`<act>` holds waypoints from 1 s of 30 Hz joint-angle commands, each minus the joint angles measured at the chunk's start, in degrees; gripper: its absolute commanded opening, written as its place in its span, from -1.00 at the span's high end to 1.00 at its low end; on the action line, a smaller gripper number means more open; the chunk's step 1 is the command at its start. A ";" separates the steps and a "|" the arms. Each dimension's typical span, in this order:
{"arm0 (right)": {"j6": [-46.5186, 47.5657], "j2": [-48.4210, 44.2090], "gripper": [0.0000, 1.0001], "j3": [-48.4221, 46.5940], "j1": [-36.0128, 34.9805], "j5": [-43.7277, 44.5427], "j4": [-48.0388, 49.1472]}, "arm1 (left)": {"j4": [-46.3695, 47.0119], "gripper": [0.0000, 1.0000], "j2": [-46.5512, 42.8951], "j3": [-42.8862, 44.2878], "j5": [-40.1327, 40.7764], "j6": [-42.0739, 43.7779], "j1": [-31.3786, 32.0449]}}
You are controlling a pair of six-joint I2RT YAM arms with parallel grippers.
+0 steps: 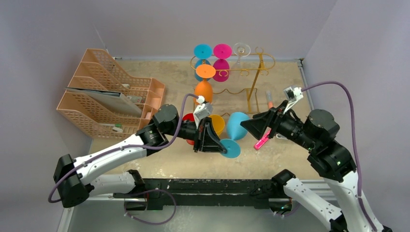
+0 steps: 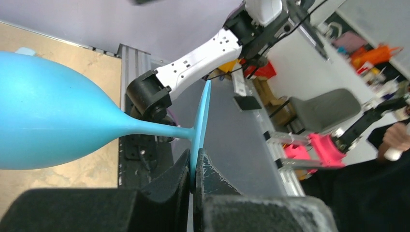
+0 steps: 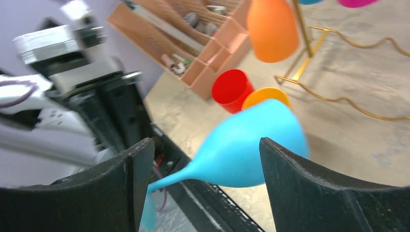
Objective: Take the wine glass off the wine glass rack
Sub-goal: Place the wine glass at the center of the board.
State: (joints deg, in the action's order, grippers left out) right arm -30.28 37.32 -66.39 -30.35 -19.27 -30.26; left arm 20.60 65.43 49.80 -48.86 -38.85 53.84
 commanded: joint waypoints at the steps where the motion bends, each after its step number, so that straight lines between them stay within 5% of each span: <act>1: 1.57 2.38 -0.66 -2.07 0.11 12.38 -6.37 | -15.28 1.00 -4.32 3.78 2.01 16.56 0.73; 11: 0.23 9.41 -0.86 -2.70 0.24 -0.09 -3.88 | -25.37 1.00 -14.20 -0.78 7.17 33.82 1.09; 22: -4.28 14.19 -0.77 -2.46 2.49 -12.93 3.69 | -32.42 1.00 -14.73 -0.49 5.73 41.80 1.09; 30: -9.76 17.96 -0.66 0.36 10.35 -23.63 11.24 | -39.35 1.00 -16.19 0.26 9.23 46.20 1.09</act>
State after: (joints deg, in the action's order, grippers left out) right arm -35.64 53.67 -67.61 -22.98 -33.50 -26.61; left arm -16.14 50.43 49.04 -41.65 2.87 54.57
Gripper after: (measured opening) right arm 0.852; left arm 0.009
